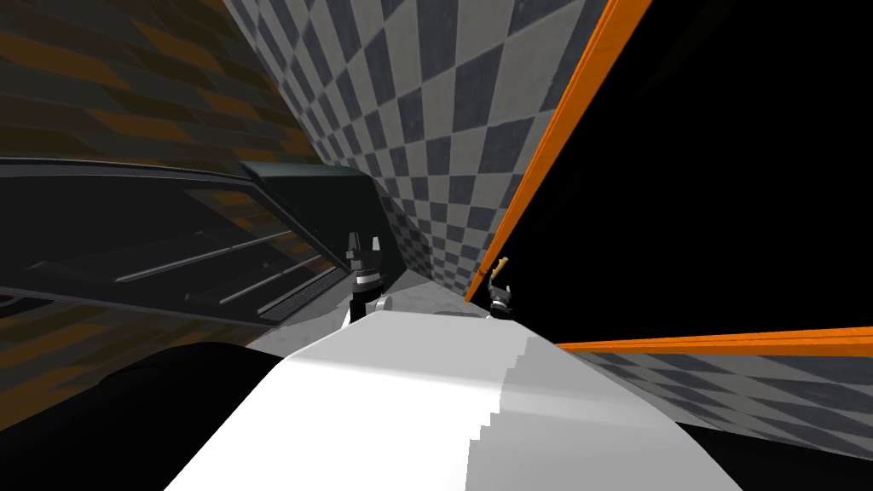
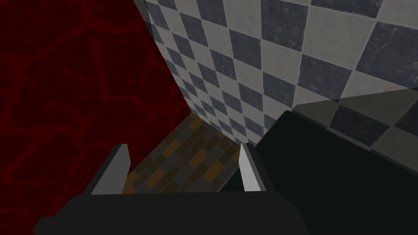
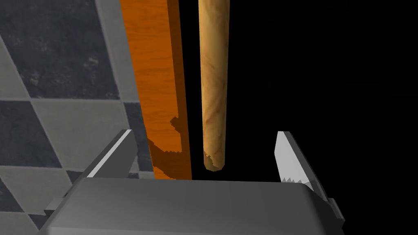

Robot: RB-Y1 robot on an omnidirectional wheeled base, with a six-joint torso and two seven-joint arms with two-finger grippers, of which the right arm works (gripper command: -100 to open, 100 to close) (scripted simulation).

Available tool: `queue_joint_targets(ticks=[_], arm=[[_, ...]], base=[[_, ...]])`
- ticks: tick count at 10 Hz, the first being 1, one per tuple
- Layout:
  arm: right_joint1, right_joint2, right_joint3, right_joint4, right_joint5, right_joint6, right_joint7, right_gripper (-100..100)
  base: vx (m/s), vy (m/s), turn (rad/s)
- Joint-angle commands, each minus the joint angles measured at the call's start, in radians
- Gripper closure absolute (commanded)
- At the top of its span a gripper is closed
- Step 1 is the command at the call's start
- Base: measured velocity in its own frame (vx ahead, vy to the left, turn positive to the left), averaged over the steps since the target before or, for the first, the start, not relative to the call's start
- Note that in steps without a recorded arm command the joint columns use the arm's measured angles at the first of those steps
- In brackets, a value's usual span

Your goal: Pull the door open

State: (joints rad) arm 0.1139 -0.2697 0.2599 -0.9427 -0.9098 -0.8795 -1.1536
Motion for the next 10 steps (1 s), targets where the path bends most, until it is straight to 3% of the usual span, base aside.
queue_joint_targets(ticks=[1,7,8,9,10], arm=[[0.007,-0.017,-0.001,0.013,-0.001,-0.009,-0.028,-100],[0.032,-0.105,-0.012,0.073,-0.012,-0.037,-0.147,-100],[0.033,-0.110,-0.013,0.077,-0.013,-0.038,-0.155,-100],[0.031,-0.104,-0.012,0.073,-0.012,-0.035,-0.143,-100],[0.031,-0.104,-0.012,0.073,-0.012,-0.035,-0.143,100]], base=[[0.203,0.006,0.065],[0.155,-0.014,0.065],[0.147,-0.012,0.039],[0.054,-0.005,-0.013],[-0.017,0.009,0.009]])
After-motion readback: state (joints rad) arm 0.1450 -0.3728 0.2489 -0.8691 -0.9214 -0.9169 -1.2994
